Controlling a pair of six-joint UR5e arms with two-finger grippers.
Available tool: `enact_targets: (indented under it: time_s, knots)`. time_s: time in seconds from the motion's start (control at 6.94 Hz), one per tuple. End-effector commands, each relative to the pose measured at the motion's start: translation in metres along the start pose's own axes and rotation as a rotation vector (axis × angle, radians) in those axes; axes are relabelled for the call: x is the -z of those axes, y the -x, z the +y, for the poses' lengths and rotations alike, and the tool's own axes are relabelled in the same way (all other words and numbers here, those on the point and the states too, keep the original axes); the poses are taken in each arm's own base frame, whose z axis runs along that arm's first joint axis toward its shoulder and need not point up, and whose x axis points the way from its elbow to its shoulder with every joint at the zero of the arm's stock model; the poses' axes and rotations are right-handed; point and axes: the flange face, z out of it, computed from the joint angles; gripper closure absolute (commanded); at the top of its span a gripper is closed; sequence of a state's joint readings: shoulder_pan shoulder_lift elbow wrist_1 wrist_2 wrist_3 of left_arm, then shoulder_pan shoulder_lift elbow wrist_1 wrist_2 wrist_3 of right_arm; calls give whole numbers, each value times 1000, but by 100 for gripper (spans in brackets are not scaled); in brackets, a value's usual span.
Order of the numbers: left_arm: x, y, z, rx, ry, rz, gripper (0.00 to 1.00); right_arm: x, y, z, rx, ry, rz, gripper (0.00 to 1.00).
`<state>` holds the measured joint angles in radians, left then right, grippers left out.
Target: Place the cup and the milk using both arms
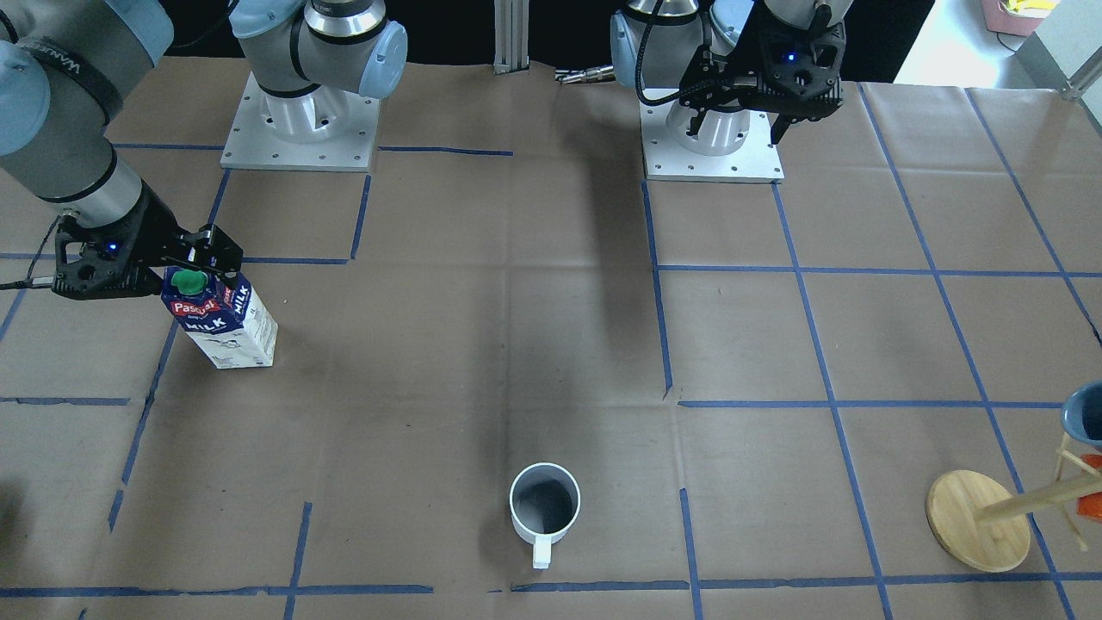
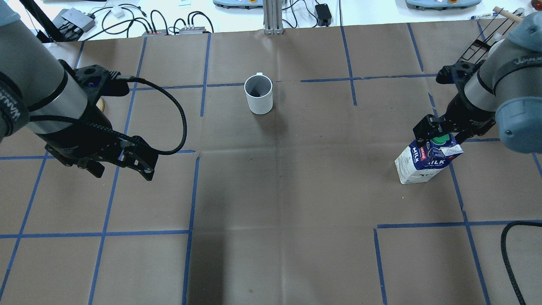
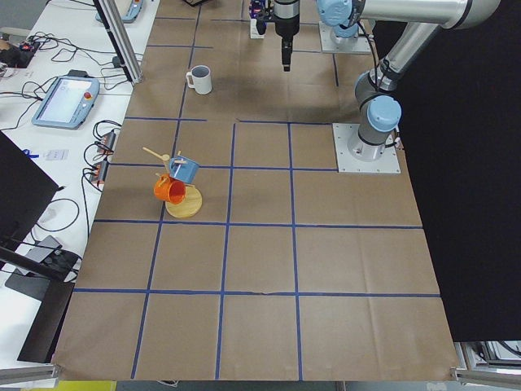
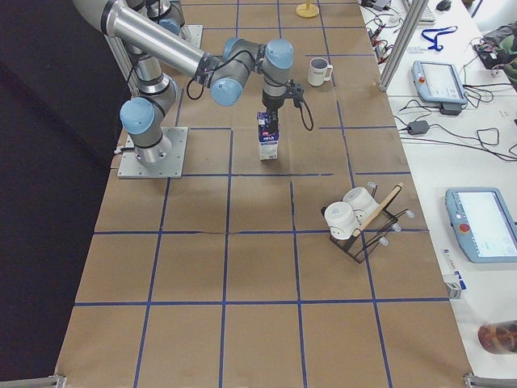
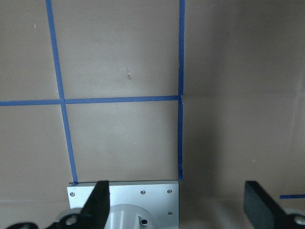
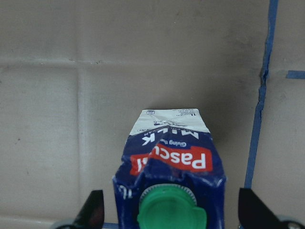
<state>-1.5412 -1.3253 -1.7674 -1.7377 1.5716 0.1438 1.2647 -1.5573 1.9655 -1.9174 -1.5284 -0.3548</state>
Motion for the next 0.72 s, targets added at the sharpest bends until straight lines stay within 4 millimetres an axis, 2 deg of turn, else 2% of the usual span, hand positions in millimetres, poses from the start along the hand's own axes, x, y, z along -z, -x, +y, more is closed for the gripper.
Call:
enact_targets:
  time_s: [0.0,0.14,0.58]
  knots:
    - [-1,-8,-6,-21,4,-3,0,-5,-2,-5,-4,-4,6,36]
    - [-4,-17,-7,-55,8,-12,0,-4,-3,-5,-5,-7,7,44]
    - [0,-22,-22,-78,-91,-36,0,5,-3,-7,-5,-25,13,48]
